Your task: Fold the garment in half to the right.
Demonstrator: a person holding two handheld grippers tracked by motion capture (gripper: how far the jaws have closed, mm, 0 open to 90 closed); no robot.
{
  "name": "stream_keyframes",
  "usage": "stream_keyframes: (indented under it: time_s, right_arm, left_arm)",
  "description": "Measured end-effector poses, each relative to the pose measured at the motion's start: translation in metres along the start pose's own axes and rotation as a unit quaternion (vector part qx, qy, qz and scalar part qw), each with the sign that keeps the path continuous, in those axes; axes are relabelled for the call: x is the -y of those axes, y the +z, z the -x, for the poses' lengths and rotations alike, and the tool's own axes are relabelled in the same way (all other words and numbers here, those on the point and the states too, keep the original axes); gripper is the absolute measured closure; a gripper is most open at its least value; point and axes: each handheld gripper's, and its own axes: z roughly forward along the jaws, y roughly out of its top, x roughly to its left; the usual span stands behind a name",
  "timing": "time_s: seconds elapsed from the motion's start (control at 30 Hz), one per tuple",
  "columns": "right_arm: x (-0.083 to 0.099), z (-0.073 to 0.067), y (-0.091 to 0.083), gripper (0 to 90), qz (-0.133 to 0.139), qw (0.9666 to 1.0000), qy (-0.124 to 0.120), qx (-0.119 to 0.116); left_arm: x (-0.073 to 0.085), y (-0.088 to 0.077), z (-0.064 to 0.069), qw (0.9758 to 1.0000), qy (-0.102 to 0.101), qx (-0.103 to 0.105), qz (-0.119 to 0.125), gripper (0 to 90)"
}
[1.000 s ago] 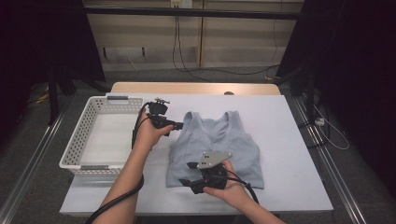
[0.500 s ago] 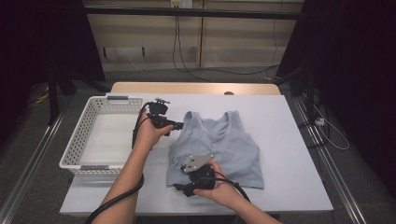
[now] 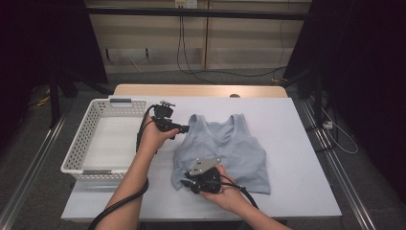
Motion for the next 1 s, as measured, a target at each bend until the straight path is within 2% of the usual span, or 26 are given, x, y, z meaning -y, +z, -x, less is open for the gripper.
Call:
stream_keyframes:
  time_s: [0.03,0.07,0.2,0.23,0.33,0.43,0.6,0.73,1.0]
  right_arm:
    - [0.0,0.0,0.0,80.2,0.001,1.0,0.002,0.006]
    - [0.0,0.0,0.0,82.0,0.001,1.0,-0.003,0.009]
    - [0.0,-0.005,-0.001,83.8,0.001,0.9994,-0.023,0.025]
    - [0.0,-0.004,-0.001,83.9,0.003,0.9995,-0.022,0.023]
    - [0.001,-0.001,-0.004,84.2,0.01,0.9998,0.014,-0.01]
    - [0.002,-0.002,-0.01,84.2,0.018,0.9994,0.017,-0.024]
    - [0.002,-0.003,-0.02,84.2,0.039,0.9974,0.03,-0.052]
    - [0.004,-0.005,-0.025,84.2,0.047,0.9964,0.035,-0.061]
    - [0.007,-0.006,-0.028,84.1,0.056,0.9956,0.04,-0.063]
  left_arm:
    - [0.0,0.0,0.0,1.0,0.001,0.001,0.0,15.7]
    - [-0.001,0.0,0.0,1.0,0.002,0.002,-0.001,15.7]
    - [-0.003,0.002,0.001,0.9999,0.012,-0.002,0.002,16.5]
    - [-0.003,0.003,0.001,0.9999,0.013,-0.002,0.004,16.5]
    - [-0.005,0.005,0.003,0.9997,0.024,-0.004,0.005,16.7]
    - [-0.007,0.008,0.004,0.9993,0.035,-0.009,0.006,16.8]
    - [-0.009,0.014,0.003,0.9993,0.029,-0.018,0.014,14.9]
    - [-0.009,0.021,0.003,0.9991,0.035,-0.022,0.01,13.6]
    - [-0.015,0.037,0.007,0.9989,0.041,-0.023,0.008,13.8]
